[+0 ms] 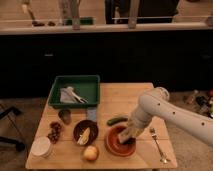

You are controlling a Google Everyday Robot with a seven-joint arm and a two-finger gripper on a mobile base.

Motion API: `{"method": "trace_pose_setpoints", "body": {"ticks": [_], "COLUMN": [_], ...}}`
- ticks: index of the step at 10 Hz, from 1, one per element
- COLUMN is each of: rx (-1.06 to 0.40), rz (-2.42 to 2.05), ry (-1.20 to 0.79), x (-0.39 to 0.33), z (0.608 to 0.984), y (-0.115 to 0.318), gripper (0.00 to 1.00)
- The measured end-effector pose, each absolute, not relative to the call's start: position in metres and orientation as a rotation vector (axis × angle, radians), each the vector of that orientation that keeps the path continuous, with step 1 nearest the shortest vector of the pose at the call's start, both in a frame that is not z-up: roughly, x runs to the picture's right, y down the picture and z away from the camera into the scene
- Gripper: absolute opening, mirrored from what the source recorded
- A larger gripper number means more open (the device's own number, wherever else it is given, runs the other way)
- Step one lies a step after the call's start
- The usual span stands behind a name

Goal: Wipe red bowl with eraser

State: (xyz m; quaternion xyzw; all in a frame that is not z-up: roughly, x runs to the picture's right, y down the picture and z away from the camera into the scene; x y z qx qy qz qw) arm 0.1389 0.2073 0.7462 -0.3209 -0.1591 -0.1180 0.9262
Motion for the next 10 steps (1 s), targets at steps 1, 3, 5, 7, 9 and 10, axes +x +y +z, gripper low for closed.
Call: {"method": "trace_pose_setpoints", "body": {"ticks": [1,3,5,7,9,10], "rx": [-0.657,-0.655,-0.656,-0.672,-0.703,-0.711], "rz": [-0.253,-0.283,-0.332,-0.368,-0.395,-0.392], "ry": [-0.328,-0.344,-0.378,-0.407,-0.420,-0.415], "x": [0.135,0.123,0.108,0.098,0.094,0.097], "z": [0.749,0.748,0.738,0.731,0.727,0.727], "y": [0.205,0.203,0.206,0.214,0.226,0.228], "gripper": [0.01,0.01,0.01,0.01,0.01,0.01]}}
